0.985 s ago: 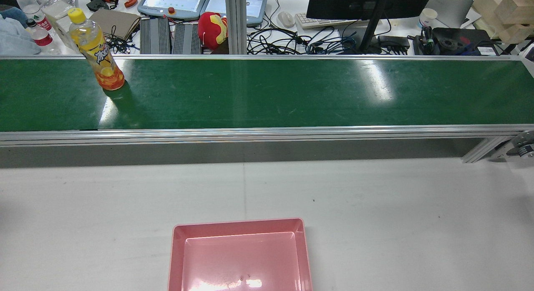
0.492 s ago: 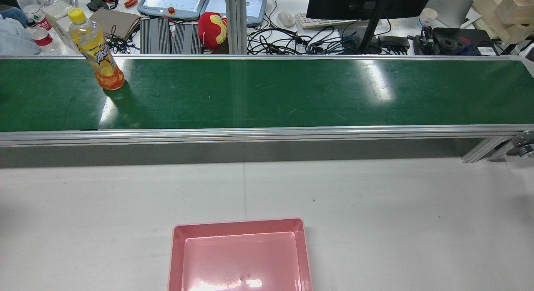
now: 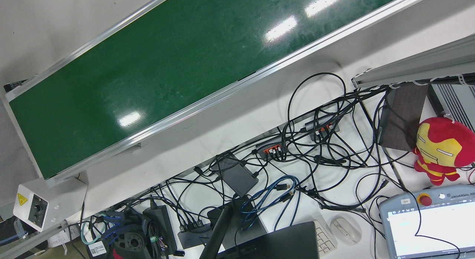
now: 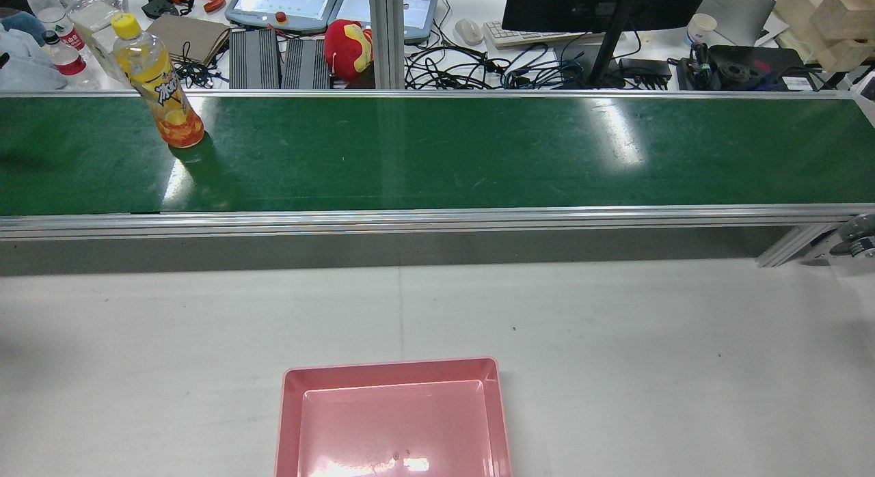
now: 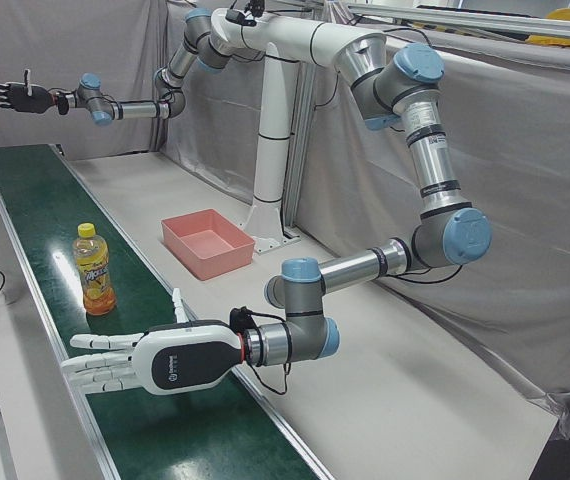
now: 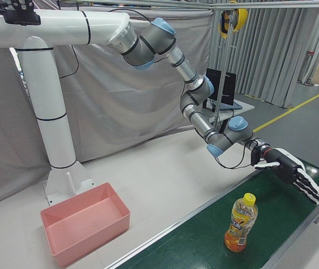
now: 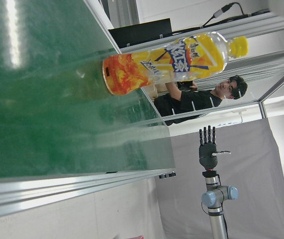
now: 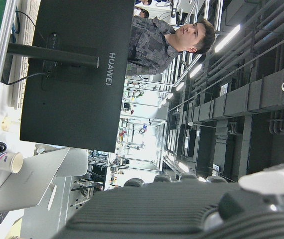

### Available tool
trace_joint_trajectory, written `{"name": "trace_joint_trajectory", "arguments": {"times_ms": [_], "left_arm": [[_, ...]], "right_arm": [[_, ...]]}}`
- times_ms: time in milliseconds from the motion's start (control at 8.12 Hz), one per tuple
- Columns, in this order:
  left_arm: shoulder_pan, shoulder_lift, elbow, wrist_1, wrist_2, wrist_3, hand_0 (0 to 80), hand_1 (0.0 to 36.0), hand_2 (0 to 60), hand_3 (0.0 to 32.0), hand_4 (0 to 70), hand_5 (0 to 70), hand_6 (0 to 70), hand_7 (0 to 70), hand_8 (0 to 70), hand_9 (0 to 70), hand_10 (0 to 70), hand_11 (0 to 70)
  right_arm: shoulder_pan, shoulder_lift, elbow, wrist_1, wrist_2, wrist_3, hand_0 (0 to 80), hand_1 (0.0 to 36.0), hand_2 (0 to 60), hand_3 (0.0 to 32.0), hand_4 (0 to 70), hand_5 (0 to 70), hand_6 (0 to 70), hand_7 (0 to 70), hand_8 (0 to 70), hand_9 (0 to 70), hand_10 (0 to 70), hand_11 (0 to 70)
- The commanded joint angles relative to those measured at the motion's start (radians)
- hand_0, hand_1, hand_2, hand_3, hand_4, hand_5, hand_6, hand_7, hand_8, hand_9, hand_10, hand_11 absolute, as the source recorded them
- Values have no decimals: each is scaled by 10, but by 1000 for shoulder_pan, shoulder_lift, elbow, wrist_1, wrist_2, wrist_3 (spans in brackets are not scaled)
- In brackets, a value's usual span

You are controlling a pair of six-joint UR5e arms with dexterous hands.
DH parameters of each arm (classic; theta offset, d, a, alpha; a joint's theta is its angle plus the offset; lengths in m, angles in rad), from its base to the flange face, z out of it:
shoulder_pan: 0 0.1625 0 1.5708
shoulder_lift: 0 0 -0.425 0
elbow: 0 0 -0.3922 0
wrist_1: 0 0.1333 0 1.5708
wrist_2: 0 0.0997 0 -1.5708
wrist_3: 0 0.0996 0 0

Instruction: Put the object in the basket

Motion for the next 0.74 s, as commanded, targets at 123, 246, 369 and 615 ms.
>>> {"name": "trace_joint_trajectory", "arguments": {"times_ms": [123, 246, 369, 615], "left_arm": [[52, -76, -4, 54, -14, 28, 566, 103, 0, 0, 90, 102, 0, 0, 14, 27, 38, 73], [67, -84, -19, 64, -17, 28, 567, 103, 0, 0, 90, 100, 0, 0, 14, 27, 33, 67], [96, -84, -42, 79, -38, 30, 573, 107, 0, 0, 88, 98, 0, 0, 16, 29, 37, 74], [112, -82, -50, 70, -61, 28, 572, 107, 0, 0, 92, 98, 0, 0, 17, 31, 39, 76]], "right_arm": [[0, 0, 0, 0, 0, 0, 0, 0, 0, 0, 0, 0, 0, 0, 0, 0, 0, 0], [0, 0, 0, 0, 0, 0, 0, 0, 0, 0, 0, 0, 0, 0, 0, 0, 0, 0], [0, 0, 0, 0, 0, 0, 0, 0, 0, 0, 0, 0, 0, 0, 0, 0, 0, 0], [0, 0, 0, 0, 0, 0, 0, 0, 0, 0, 0, 0, 0, 0, 0, 0, 0, 0]]}}
